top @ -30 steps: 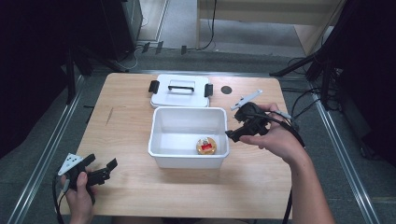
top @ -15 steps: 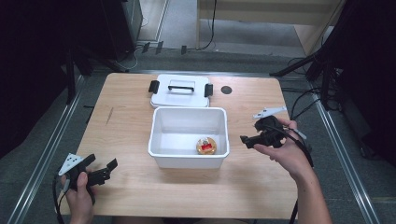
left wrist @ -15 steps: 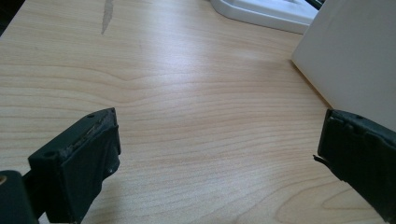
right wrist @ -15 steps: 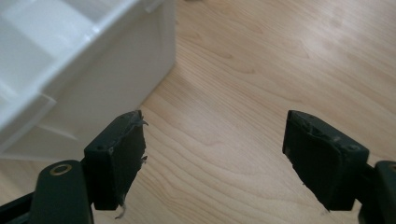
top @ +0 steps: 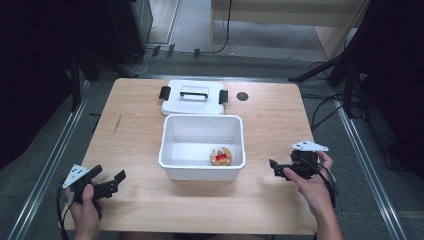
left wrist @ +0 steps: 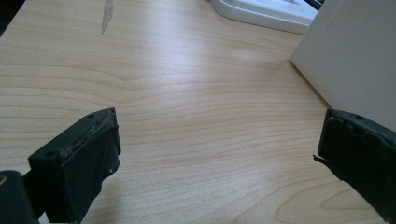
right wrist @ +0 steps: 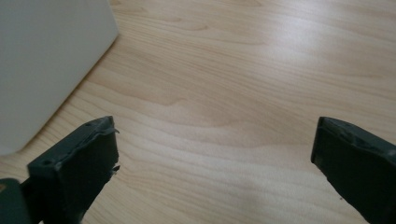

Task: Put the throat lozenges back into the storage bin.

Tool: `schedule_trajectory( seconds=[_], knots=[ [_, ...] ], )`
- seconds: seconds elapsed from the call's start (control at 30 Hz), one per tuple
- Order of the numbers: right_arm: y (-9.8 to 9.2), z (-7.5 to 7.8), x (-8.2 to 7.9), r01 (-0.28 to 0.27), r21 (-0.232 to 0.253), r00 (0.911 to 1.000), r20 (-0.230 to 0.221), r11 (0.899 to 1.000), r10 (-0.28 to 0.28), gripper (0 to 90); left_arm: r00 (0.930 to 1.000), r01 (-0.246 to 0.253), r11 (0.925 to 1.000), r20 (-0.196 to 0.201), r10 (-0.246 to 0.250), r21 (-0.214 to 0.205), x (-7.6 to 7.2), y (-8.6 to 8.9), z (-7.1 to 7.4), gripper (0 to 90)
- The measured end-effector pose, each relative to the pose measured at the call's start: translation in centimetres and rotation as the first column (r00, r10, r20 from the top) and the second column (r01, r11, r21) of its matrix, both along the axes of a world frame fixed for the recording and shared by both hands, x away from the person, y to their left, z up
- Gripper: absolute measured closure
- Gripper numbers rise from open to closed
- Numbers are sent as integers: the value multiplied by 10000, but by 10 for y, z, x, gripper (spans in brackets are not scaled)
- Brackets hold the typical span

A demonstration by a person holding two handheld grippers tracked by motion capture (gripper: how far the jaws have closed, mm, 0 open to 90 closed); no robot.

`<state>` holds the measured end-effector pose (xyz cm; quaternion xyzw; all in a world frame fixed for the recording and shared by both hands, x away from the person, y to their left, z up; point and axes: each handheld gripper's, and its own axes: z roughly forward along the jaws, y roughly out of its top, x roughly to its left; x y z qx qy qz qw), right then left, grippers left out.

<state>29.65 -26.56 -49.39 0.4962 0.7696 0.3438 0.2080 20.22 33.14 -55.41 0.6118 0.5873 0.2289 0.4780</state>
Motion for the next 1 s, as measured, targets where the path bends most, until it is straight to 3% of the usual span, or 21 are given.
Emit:
schedule_trajectory(
  seconds=[0.1,0.23,0.7,1.0],
  knots=[
    [-13,-10,-12,279,372,9986,432,9989,-295,0,10000,2,10000,-20,-2,14,0,0,0,0],
    [-25,-17,-23,613,480,9944,832,9970,-652,0,10000,2,10000,-15,-2,32,0,0,0,0],
    [-62,-44,-58,1430,887,9825,1078,9857,-1523,0,10000,-8,10000,-16,8,45,0,0,0,0],
    [-81,-51,-73,1704,1135,9751,1237,9788,-1841,0,10000,12,10000,0,-12,36,-1,0,0,0]
  ],
)
